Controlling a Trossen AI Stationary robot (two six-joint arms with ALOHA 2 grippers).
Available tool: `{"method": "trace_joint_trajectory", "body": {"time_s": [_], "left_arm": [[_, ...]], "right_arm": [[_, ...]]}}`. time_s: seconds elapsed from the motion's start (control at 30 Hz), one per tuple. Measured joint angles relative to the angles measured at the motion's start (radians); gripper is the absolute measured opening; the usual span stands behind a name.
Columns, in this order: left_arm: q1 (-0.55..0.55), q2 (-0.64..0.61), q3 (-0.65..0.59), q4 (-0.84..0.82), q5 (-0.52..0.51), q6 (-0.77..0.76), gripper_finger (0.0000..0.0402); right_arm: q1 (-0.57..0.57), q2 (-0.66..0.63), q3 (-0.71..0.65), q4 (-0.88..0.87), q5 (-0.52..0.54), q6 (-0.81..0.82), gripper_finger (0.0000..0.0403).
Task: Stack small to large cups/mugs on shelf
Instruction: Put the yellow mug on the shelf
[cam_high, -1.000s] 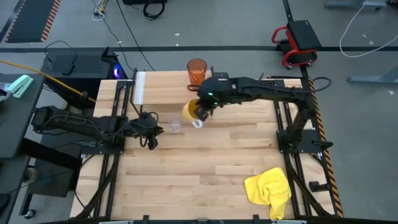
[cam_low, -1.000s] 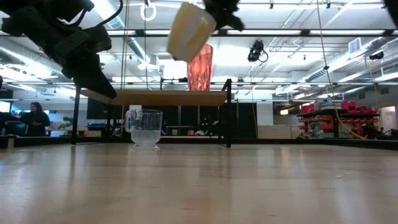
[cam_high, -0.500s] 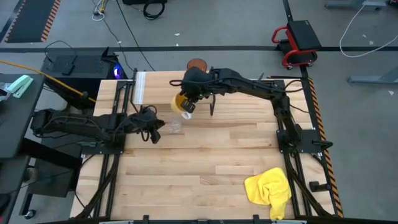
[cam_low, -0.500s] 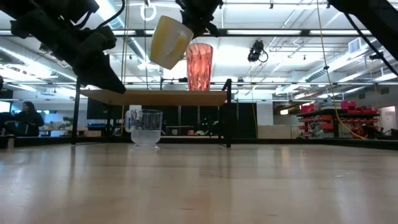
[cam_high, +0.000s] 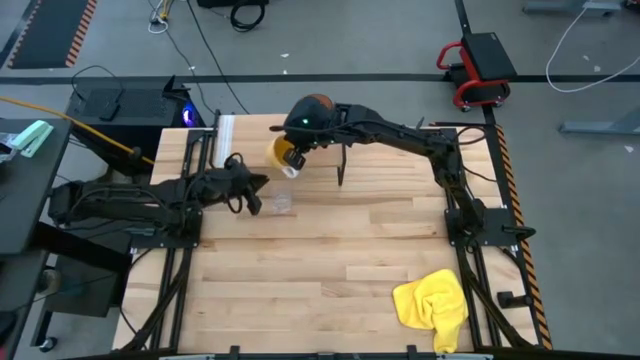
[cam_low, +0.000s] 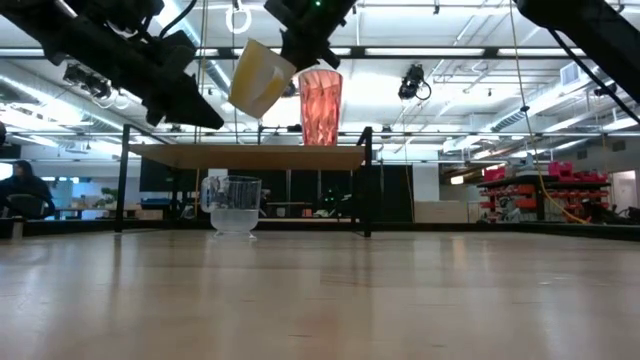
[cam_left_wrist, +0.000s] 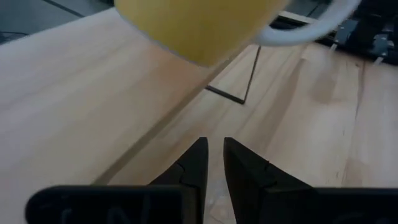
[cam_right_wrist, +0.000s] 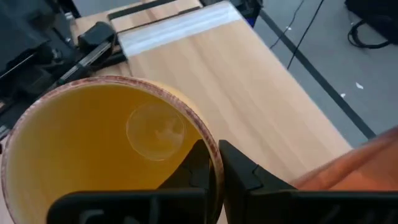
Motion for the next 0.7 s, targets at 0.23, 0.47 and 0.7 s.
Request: {"method": "trace_joint_trajectory", "body": {"time_s": [0.23, 0.47, 0.7], "left_arm": [[0.018, 0.0, 0.0, 0.057, 0.001, 0.026, 0.0062], [0.019, 0.0, 0.0, 0.152, 0.001, 0.062, 0.0055], [0.019, 0.0, 0.0, 0.158, 0.001, 0.071, 0.0062]], "right_arm": [[-0.031, 0.001, 0.0, 0.006, 0.0, 0.003, 0.002], [-0.032, 0.019, 0.0, 0.012, -0.02, 0.005, 0.002], [-0.029, 0.018, -0.001, 0.004, -0.023, 0.005, 0.002]]}}
